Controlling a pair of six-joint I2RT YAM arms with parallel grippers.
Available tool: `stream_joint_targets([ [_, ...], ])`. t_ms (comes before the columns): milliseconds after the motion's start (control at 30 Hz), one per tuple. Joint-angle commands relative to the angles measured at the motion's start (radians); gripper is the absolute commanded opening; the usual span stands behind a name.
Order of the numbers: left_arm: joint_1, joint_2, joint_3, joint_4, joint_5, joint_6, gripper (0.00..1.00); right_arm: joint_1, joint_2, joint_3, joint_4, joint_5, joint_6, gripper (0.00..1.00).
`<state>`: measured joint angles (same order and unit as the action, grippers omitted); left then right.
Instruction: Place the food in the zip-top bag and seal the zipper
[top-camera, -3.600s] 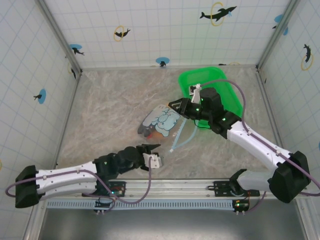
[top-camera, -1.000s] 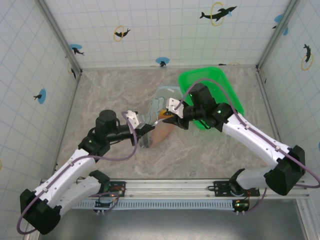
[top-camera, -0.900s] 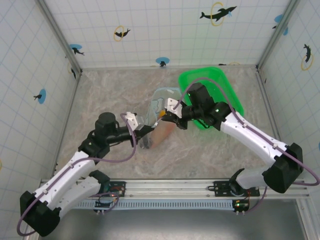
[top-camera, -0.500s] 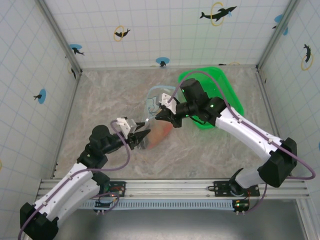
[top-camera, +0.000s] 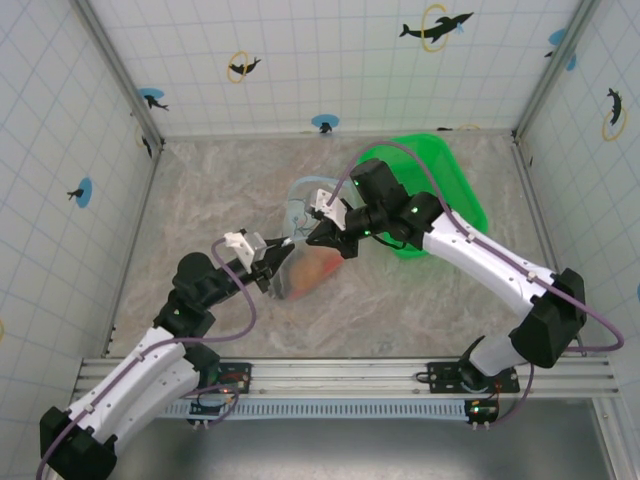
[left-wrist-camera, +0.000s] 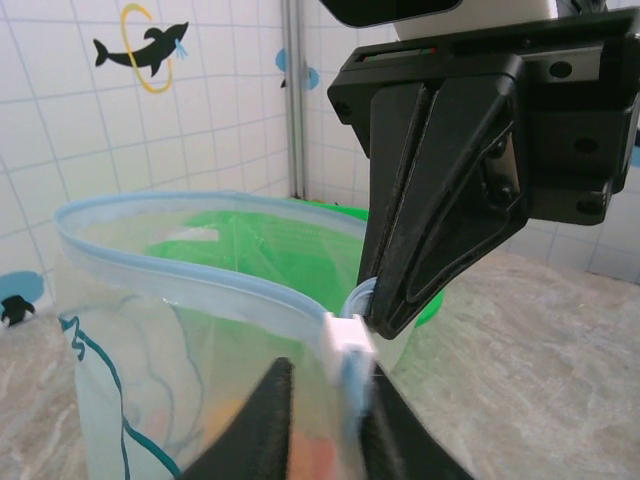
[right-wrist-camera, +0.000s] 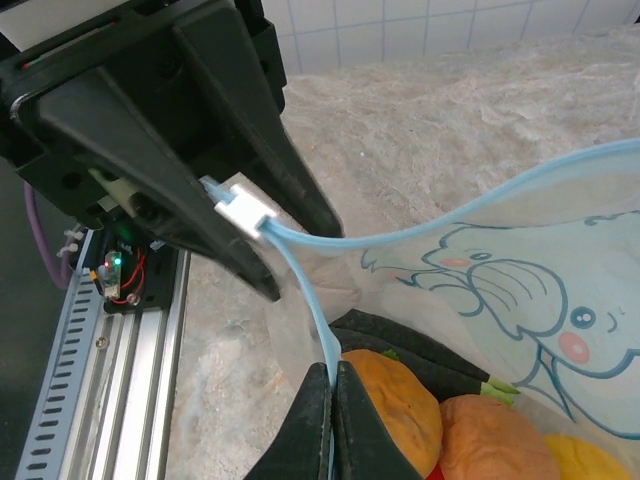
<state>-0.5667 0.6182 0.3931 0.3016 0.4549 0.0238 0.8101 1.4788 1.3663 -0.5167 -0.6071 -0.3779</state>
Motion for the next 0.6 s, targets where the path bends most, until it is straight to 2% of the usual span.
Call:
stream_joint_targets([
  [0, -0.002, 0.001, 0.016, 0.032, 0.005, 0.010, 0.09, 0.003, 0.003, 0.054, 0.000, -0.013, 0.020, 0.00],
  [133, -0.001, 0.000, 0.015, 0.030, 0.007, 0.008, 0.00, -0.002, 0.003, 0.060, 0.005, -0.022, 0.042, 0.00],
  [300, -0.002, -0.003, 0.030, 0.014, 0.007, 0.012, 0.00, -0.001, -0.009, 0.054, 0.016, -0.028, 0.063, 0.01],
  [400, -0.002, -0.003, 0.063, -0.027, 0.013, 0.042, 0.00, 0.000, -0.032, 0.044, 0.037, 0.028, 0.084, 0.20],
  [500, -0.001, 0.019, 0.134, -0.120, 0.069, 0.108, 0.00, 0.007, -0.058, 0.064, 0.011, 0.060, 0.045, 0.33],
  [567, -0.001, 0.057, 0.202, -0.203, 0.114, 0.159, 0.00, 0.027, -0.071, 0.090, -0.019, 0.108, -0.001, 0.35],
])
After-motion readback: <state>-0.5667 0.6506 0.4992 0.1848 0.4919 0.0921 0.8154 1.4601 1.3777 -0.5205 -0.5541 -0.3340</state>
